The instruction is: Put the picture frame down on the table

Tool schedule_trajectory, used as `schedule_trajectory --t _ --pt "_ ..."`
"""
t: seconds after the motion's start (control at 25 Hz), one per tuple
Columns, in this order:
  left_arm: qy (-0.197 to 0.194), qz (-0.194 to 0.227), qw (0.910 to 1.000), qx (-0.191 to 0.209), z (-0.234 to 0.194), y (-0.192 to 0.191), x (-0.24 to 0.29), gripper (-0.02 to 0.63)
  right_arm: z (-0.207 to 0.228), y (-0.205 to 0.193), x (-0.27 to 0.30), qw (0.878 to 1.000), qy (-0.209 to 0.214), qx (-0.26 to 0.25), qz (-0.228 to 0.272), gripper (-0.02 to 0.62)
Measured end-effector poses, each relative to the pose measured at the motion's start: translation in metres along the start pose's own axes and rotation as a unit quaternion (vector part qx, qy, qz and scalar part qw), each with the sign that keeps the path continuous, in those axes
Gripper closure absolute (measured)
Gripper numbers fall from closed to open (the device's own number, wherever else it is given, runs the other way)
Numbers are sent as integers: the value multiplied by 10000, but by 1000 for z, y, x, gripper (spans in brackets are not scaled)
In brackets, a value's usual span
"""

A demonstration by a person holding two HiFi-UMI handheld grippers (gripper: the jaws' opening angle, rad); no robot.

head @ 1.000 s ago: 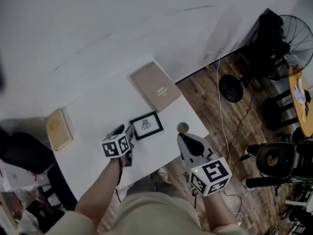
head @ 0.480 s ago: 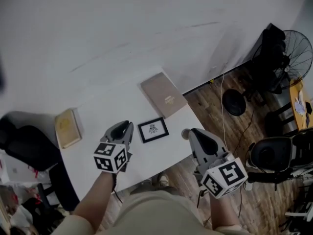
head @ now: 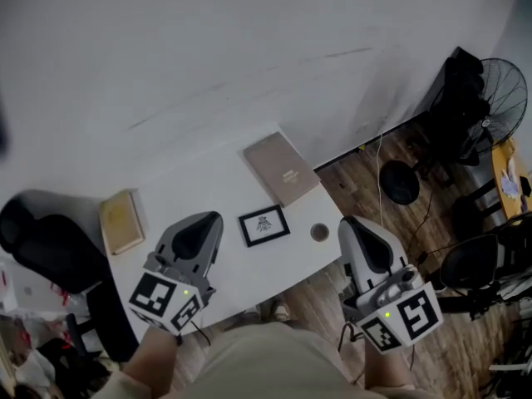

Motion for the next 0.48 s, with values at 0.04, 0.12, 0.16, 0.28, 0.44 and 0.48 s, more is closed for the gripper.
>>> schedule_trajectory --t 0.04,0.12,0.16,0.28,0.44,0.48 --pt "40 60 10000 57 1 6 -6 578 -6 6 -3 9999 49 -85 62 572" --pt "122 170 9997 161 4 14 -16 578 -18 16 -8 9992 168 -336 152 572" --pt "147 201 9994 255 6 17 -20 578 -23 20 -11 9986 221 -446 166 572" --pt "163 253 9985 464 12 25 -29 578 -31 22 -14 9971 335 -678 58 572" --pt "227 318 9979 512 7 37 -36 578 -34 24 -12 9936 323 -1083 -54 572" --pt "243 342 9978 506 6 39 -37 578 -34 25 -11 9932 316 -1121 -55 572"
Point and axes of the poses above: the fingertips, and each gripper's own axes: x forward along the fingers, z to its right, y out of its top, the point moved 3 cm from there along -x, backward along the fingers, and after that the axes turned 3 degrees about -y, right-handed, at the moved point
